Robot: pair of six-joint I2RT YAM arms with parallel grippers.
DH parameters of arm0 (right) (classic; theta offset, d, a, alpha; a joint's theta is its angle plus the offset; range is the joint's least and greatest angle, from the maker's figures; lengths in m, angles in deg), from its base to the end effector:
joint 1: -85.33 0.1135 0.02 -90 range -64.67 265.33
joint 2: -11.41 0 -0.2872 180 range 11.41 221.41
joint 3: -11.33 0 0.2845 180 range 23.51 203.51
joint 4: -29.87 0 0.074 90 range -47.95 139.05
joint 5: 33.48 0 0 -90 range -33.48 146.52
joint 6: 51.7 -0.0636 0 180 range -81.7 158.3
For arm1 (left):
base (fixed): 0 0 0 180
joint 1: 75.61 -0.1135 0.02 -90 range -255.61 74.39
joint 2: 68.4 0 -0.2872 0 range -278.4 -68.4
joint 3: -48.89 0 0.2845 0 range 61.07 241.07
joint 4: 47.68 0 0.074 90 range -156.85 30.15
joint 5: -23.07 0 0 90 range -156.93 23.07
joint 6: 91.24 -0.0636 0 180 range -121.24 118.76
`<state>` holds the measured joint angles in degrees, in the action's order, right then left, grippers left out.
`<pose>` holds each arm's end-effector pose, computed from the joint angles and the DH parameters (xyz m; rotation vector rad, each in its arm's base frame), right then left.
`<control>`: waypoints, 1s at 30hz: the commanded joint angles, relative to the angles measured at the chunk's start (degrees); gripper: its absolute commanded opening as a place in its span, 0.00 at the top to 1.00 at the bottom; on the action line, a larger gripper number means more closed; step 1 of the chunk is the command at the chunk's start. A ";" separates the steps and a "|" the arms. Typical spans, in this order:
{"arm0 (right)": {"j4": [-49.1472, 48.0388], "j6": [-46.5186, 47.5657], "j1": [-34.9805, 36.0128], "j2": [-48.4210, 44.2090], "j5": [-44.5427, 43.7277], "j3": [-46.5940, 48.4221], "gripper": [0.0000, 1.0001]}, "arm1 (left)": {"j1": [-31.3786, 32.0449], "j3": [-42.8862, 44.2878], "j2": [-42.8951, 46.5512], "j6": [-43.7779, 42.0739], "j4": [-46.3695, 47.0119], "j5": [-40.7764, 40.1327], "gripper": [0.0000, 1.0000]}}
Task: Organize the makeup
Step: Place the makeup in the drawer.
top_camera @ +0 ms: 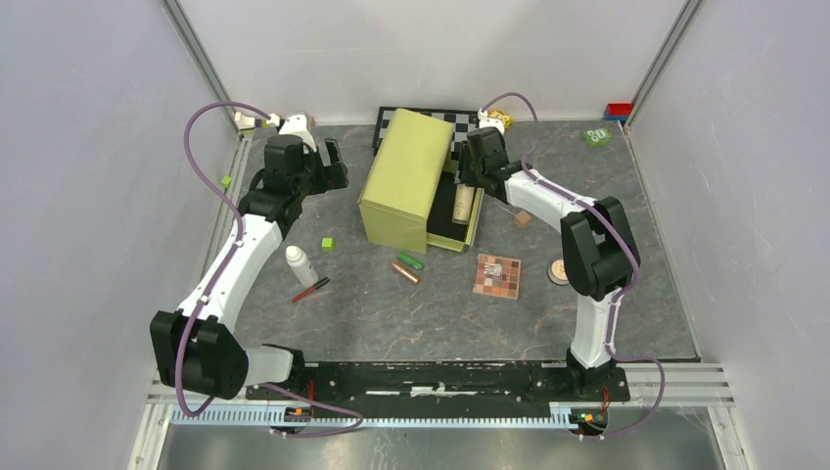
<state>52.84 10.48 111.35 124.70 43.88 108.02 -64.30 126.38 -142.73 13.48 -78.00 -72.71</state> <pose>0.4654 0.2117 0.2093 0.1527 2.2490 0.2576 0.3431 -0.0621 0.3430 -0.1239 2.0433 -0.1808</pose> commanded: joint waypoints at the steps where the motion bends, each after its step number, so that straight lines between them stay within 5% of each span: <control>1: 11.04 1.91 0.17 -1.96 2.43 -5.90 0.79 | -0.41 1.83 0.40 2.68 0.20 0.65 0.00; 7: 9.60 1.41 0.78 -3.51 4.64 -9.18 0.81 | -0.41 1.83 0.36 2.59 0.14 1.22 0.00; 13: 4.92 1.83 0.96 -6.61 7.62 -12.33 1.00 | -0.41 1.83 0.07 2.59 0.08 1.56 0.00; 21: 1.61 2.33 1.05 -12.64 9.73 -13.28 1.00 | -0.41 1.92 -0.09 2.59 -0.04 1.48 0.00; 30: 1.80 0.02 -0.31 -9.07 20.81 -10.31 1.00 | -0.41 1.92 -0.32 2.59 0.00 1.63 0.00</control>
<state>50.08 11.14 111.33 114.01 56.84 96.13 -64.30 126.41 -142.88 13.48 -78.22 -72.25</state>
